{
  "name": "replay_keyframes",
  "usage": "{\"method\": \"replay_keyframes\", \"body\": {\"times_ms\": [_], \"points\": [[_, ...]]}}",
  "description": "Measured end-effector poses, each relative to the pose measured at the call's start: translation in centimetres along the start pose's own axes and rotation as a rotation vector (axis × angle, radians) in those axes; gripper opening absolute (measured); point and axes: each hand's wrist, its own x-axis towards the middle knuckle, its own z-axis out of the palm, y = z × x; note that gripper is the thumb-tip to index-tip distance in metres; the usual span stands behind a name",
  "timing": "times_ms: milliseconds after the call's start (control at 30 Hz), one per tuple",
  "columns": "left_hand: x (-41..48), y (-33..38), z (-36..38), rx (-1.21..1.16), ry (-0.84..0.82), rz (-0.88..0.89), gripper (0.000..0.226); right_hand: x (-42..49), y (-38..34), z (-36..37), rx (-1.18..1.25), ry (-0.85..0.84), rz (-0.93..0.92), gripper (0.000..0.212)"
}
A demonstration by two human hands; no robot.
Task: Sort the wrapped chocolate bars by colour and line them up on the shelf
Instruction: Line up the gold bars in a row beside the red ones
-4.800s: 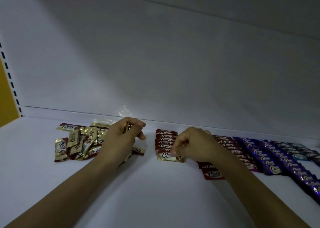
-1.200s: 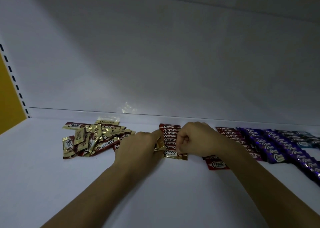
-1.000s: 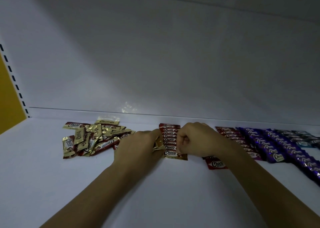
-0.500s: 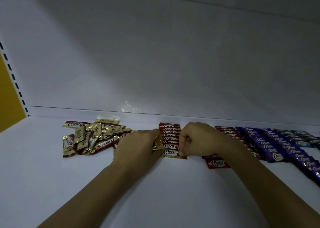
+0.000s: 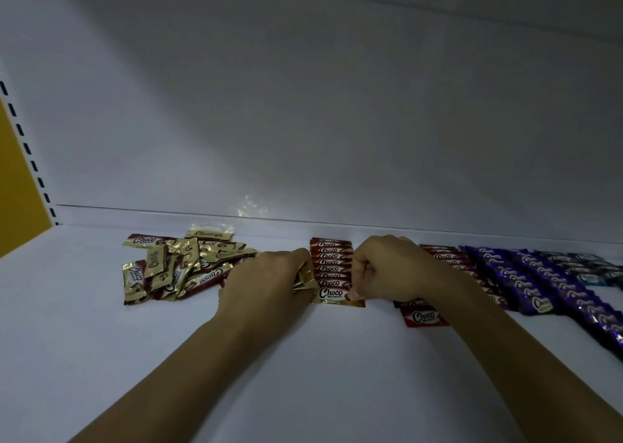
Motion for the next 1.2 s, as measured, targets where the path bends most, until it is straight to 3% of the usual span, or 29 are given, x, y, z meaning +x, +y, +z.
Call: {"method": "replay_keyframes", "body": {"times_ms": [167, 233, 333, 433, 500, 567, 733, 900, 1000, 1100, 1200], "points": [[0.2, -0.6, -0.2, 0.089, 0.027, 0.045, 0.019, 0.0, 0.2, 0.0, 0.053, 0.005, -0.004, 0.015], [0.3, -0.6, -0.7, -0.051, 0.076, 0.054, 0.019, -0.1, 0.2, -0.3, 0.104, 0.033, -0.004, 0.016], [1.2, -0.1, -1.8, -0.75, 0.157, -0.182, 0.025, -0.5, -0.5, -0.7, 0.295, 0.106, -0.025, 0.017], [1.9, 0.2, -3.2, -1.57, 0.185, -0.467, 0.035, -1.2, -3.5, -0.1, 0.649, 0.053, -0.105, 0.029], [2.1, 0.1, -3.9, -1.883, 0.206, -0.559, 0.036, -1.3, -5.7, 1.0, 0.798, -0.008, -0.163, 0.032], [2.2, 0.1, -4.2, -1.997, 0.22, -0.605, 0.036, -1.3, -7.1, 1.9, 0.882, -0.004, -0.166, 0.024], [2.2, -0.2, -3.9, -1.934, 0.137, -0.636, 0.035, -1.5, -7.3, 1.8, 1.064, 0.07, -0.124, 0.013], [1.9, -0.7, -3.4, -1.428, 0.118, -0.614, 0.041, -1.7, -6.0, 0.2, 1.046, 0.246, -0.127, 0.01], [1.3, -0.7, -3.4, -1.115, 0.094, -0.441, 0.055, -1.8, -5.1, -0.9, 1.049, 0.3, -0.109, 0.007], [0.8, -0.2, -3.5, -0.991, 0.073, -0.272, 0.038, -2.0, -4.1, -0.9, 1.072, 0.298, -0.102, 0.011], [0.7, 0.4, -3.7, -1.057, 0.019, -0.249, 0.02, -2.5, -3.1, 0.3, 1.261, 0.326, -0.073, 0.008]]}}
